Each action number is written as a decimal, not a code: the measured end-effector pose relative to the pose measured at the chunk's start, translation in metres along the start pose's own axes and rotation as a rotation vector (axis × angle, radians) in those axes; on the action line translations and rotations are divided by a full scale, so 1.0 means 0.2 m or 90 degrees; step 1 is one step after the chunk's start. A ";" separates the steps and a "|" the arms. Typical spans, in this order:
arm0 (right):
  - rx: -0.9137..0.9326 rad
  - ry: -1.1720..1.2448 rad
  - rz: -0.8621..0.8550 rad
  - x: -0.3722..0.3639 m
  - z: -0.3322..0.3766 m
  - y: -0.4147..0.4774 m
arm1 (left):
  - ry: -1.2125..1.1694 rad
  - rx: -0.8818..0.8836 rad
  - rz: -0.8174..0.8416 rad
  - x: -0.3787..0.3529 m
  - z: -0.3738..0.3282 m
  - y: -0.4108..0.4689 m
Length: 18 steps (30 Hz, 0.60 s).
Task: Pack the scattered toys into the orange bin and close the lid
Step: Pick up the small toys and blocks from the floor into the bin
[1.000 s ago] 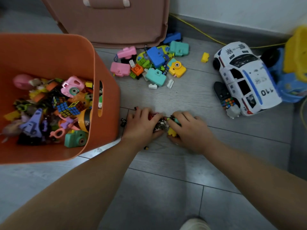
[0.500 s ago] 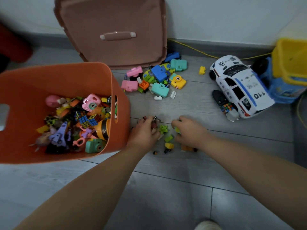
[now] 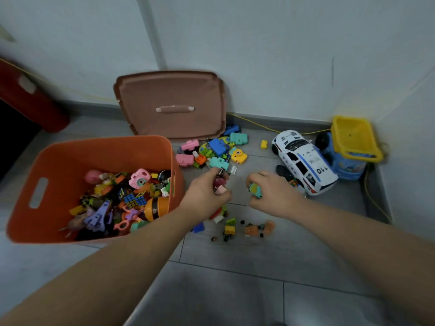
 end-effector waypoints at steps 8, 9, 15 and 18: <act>0.017 0.010 -0.069 0.37 0.30 -0.08 | 0.087 -0.079 -0.036 0.34 -0.34 0.00; 0.024 0.016 -0.079 0.41 0.35 -0.07 | 0.109 -0.082 -0.035 0.39 -0.36 -0.01; 0.078 0.050 -0.132 0.55 0.73 -0.01 | 0.267 -0.074 -0.022 0.80 -0.39 -0.05; 0.103 0.075 -0.146 0.53 0.92 0.05 | 0.257 -0.007 -0.058 0.97 -0.29 -0.08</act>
Point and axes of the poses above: each hand's wrist, its own y-axis towards the middle knuckle, its own x-axis out of the back of the hand, z = x × y, the point moved 5 cm from there along y, towards the middle knuckle, and after that the axes turned 6 degrees about -x, right-handed, at the moved point
